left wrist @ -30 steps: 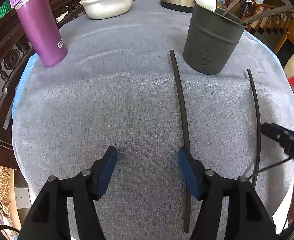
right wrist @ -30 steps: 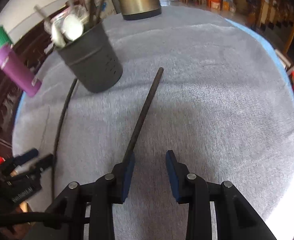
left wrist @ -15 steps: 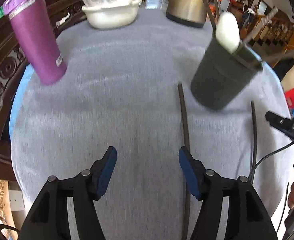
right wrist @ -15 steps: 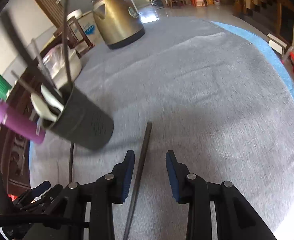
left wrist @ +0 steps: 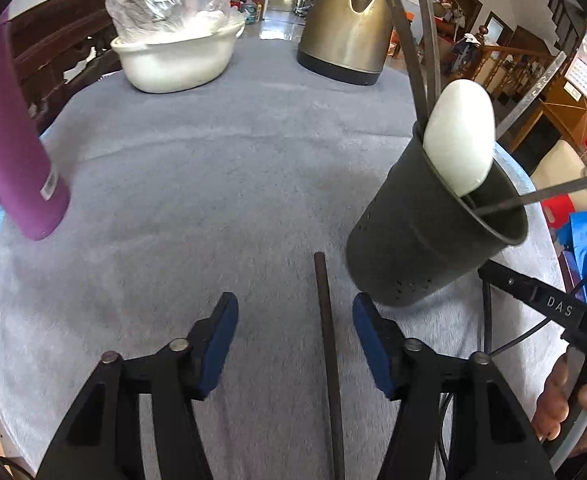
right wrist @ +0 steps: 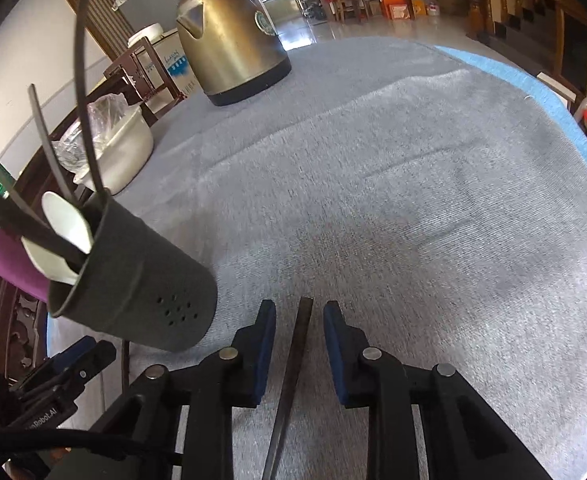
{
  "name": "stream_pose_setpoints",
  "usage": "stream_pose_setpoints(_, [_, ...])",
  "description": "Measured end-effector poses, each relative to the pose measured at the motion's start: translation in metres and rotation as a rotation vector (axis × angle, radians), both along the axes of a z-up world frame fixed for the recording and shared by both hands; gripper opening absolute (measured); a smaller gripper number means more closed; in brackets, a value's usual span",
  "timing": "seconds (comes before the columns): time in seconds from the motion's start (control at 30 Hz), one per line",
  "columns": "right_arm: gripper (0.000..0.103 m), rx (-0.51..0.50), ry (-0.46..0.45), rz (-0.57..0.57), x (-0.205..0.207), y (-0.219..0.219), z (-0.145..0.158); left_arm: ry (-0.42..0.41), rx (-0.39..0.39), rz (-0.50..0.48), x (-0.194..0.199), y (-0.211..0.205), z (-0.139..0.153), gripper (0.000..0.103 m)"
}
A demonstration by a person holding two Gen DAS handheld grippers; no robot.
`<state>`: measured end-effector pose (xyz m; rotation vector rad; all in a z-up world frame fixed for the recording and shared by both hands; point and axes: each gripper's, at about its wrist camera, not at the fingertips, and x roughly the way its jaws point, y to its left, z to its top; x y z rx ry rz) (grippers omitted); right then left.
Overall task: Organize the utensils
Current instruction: 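Close the right gripper on a chopstick while the left gripper grasps the other, then lift both held chopsticks and carry them over the gray cup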
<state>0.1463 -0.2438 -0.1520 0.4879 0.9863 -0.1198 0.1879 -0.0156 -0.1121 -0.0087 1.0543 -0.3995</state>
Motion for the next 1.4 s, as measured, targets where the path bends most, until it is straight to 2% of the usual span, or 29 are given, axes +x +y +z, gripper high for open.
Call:
stream_pose_setpoints(0.17, [0.018, 0.001, 0.015, 0.014, 0.005, 0.006, -0.007, 0.05, -0.024, -0.024, 0.019, -0.006, -0.012, 0.038])
stream_pose_setpoints(0.3, [0.011, -0.013, 0.005, 0.02, 0.005, 0.009, -0.008, 0.05, -0.038, -0.04, 0.029, -0.01, -0.015, 0.035])
stream_pose_setpoints(0.4, [0.01, -0.021, -0.01, 0.023, 0.003, 0.01, -0.008, 0.063, -0.061, -0.054, 0.038, -0.013, -0.017, 0.025])
stream_pose_setpoints(0.47, [0.01, -0.032, -0.022, 0.03, 0.001, 0.011, -0.008, 0.071, -0.071, -0.06, 0.043, -0.015, -0.019, 0.013])
stream_pose_setpoints(0.53, [0.009, -0.033, -0.031, 0.031, 0.0, 0.011, -0.009, 0.08, -0.097, -0.058, 0.038, -0.019, -0.022, 0.009])
stream_pose_setpoints(0.73, [0.007, -0.006, -0.059, 0.018, -0.01, 0.006, -0.005, 0.032, -0.137, -0.026, 0.034, -0.01, -0.011, 0.008])
stream_pose_setpoints(0.9, [0.007, 0.018, -0.102, 0.007, -0.023, 0.002, 0.006, -0.023, -0.155, -0.008, 0.024, -0.004, 0.009, 0.008])
stream_pose_setpoints(1.4, [0.007, 0.052, -0.255, 0.046, -0.07, 0.015, 0.058, -0.178, -0.195, -0.006, -0.048, 0.017, 0.084, 0.007])
